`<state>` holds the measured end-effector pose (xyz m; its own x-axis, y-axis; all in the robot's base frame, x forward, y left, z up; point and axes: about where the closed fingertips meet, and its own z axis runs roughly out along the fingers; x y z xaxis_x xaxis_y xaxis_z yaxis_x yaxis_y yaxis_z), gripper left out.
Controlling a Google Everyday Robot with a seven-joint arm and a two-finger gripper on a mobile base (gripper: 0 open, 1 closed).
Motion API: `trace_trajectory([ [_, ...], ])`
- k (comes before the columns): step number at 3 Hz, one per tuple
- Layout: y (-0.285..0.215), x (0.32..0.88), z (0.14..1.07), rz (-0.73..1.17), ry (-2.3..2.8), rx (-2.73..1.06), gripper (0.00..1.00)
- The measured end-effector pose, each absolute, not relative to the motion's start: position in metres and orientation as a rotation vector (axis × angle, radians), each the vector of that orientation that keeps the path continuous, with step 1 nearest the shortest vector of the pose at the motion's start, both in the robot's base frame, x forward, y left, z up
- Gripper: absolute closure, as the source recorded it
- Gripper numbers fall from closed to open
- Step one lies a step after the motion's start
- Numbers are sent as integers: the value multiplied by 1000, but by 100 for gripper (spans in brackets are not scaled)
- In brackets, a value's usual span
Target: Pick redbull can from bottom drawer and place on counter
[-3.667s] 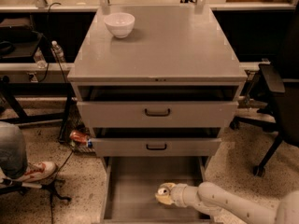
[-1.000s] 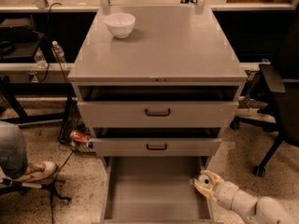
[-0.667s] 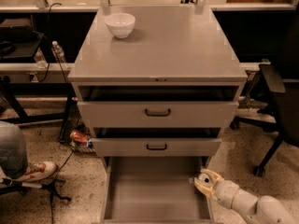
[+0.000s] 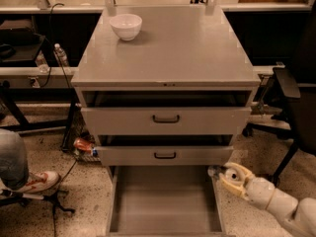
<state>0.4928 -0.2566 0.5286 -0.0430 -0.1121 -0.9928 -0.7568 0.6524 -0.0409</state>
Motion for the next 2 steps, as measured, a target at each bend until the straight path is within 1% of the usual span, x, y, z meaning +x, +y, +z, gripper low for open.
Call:
trace_trajectory([
  [1, -269, 489, 584, 654, 1417, -764, 100],
  [2, -269, 482, 633, 710, 1287, -819, 100],
])
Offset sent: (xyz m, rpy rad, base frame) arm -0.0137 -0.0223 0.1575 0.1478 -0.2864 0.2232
